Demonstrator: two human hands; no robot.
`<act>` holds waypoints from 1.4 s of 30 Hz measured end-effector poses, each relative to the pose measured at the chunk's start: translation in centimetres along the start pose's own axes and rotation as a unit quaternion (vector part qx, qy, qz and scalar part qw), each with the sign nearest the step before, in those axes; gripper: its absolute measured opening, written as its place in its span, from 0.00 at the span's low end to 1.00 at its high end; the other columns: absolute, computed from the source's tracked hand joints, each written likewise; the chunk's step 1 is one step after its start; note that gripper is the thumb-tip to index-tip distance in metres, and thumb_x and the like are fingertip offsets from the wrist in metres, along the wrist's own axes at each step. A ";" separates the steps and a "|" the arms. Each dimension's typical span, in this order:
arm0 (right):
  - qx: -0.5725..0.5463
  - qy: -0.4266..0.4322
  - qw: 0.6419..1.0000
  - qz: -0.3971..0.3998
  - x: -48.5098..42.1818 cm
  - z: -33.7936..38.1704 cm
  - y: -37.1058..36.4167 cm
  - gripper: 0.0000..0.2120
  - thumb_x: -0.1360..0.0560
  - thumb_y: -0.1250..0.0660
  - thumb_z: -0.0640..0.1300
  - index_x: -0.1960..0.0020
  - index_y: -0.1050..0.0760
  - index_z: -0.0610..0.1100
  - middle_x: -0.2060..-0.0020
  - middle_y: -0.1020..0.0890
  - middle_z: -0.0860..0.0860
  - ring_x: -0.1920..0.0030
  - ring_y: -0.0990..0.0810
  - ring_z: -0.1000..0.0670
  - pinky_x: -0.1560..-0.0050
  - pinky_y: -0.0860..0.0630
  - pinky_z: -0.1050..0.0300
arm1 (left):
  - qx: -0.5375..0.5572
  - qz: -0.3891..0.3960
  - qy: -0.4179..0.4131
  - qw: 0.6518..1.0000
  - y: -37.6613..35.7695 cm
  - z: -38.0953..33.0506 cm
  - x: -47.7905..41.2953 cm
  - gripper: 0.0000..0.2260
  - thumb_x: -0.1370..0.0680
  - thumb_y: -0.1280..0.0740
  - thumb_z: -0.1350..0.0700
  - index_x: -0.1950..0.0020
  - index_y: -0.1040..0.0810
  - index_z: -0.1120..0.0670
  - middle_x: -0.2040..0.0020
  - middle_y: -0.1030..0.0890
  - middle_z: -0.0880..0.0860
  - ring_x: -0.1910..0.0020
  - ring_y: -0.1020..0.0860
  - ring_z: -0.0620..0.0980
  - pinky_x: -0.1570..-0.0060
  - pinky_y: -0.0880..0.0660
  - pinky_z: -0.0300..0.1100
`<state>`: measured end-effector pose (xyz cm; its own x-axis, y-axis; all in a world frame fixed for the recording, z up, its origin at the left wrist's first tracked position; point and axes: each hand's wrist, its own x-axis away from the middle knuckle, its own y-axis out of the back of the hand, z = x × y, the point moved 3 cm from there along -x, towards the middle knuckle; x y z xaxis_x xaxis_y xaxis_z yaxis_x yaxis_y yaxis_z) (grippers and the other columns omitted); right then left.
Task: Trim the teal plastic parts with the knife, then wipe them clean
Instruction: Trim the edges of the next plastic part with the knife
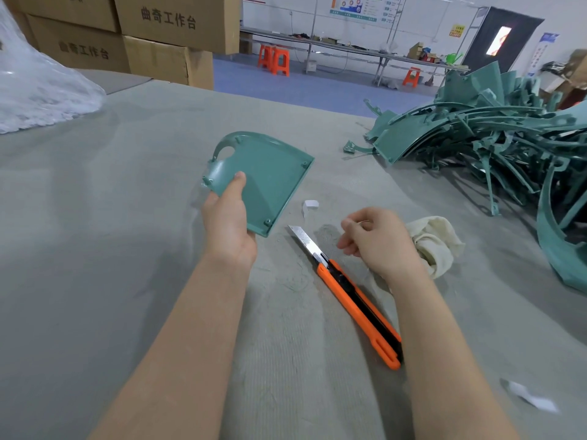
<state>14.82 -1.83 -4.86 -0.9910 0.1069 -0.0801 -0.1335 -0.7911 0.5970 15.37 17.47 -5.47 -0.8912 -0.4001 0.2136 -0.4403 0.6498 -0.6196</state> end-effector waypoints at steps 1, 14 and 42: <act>0.001 0.007 1.000 -0.014 0.0 0.2 -0.1 0.08 0.20 0.41 0.38 0.49 0.23 0.43 0.66 0.17 0.53 0.67 0.21 0.57 0.61 0.25 0.61 | -0.001 0.000 0.000 1.000 0.0 0.0 0.0 0.11 0.21 0.34 0.57 0.39 0.22 0.54 0.45 0.17 0.53 0.48 0.17 0.52 0.47 0.20 0.51; 0.316 -0.025 0.927 0.200 1.4 0.5 -0.7 0.19 0.31 0.28 0.59 0.64 0.29 0.44 0.71 0.26 0.51 0.69 0.28 0.52 0.69 0.33 0.59 | -0.005 0.008 0.005 1.000 -0.1 0.0 0.2 0.10 0.21 0.34 0.57 0.39 0.22 0.54 0.45 0.17 0.53 0.47 0.18 0.53 0.46 0.21 0.53; -0.086 0.062 0.989 -0.101 0.4 0.8 1.1 0.23 0.19 0.44 0.58 0.60 0.25 0.40 0.74 0.23 0.50 0.78 0.27 0.55 0.76 0.29 0.62 | -0.040 0.128 -0.033 0.990 -1.3 -0.3 1.0 0.06 0.20 0.35 0.58 0.48 0.20 0.51 0.49 0.15 0.52 0.50 0.16 0.51 0.55 0.19 0.45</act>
<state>14.25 -2.19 -3.56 -0.9348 0.2074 -0.2883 -0.3171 -0.8530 0.4145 14.99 16.42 -4.18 -0.9670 -0.2547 0.0065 -0.2103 0.7834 -0.5849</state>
